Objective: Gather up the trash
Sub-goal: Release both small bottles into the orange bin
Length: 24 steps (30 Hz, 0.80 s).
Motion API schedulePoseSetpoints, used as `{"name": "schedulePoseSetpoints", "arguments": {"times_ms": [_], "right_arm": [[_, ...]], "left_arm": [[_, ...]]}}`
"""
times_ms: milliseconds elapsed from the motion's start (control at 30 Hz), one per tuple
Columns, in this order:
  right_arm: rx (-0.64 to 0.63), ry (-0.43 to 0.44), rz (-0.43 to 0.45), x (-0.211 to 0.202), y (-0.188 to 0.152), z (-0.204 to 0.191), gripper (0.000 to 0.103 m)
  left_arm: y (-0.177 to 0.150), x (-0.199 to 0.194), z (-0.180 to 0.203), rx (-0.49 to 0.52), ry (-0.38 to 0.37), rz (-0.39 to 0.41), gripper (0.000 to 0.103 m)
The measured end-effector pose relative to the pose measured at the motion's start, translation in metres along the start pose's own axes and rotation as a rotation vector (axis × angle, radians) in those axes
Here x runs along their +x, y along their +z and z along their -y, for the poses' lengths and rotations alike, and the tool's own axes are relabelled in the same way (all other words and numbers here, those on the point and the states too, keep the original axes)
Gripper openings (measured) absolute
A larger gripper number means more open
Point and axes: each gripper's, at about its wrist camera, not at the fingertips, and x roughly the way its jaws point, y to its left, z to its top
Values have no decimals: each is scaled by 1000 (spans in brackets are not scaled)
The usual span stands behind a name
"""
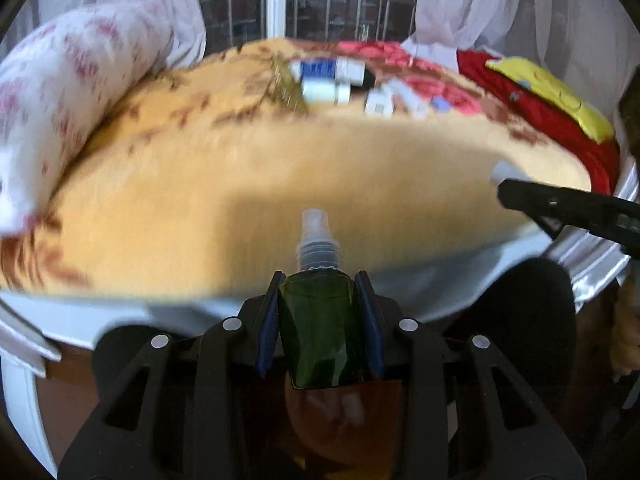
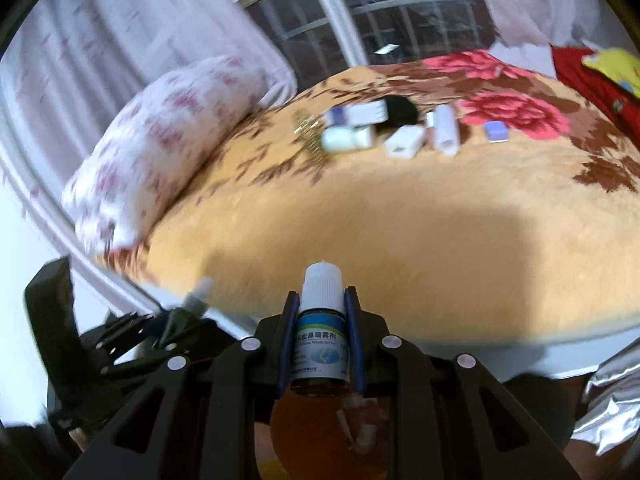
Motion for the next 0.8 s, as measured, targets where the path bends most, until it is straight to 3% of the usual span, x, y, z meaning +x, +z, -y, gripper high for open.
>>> {"name": "schedulePoseSetpoints", "arguments": {"times_ms": [200, 333, 500, 733, 800], "right_arm": [[-50, -23, -112, 24, -50, -21, 23], [2, -32, -199, 45, -73, -9, 23], [36, -23, -261, 63, -84, 0, 23], [72, -17, -291, 72, -90, 11, 24], [96, -17, -308, 76, -92, 17, 38]], "left_arm": [[-40, 21, -13, -43, -22, -97, 35], [-52, 38, -13, -45, -43, -159, 35], [-62, 58, -9, -41, -53, -237, 35], [-63, 68, -3, -20, -40, -271, 35], [-65, 71, -1, -16, -36, -288, 38]]}}
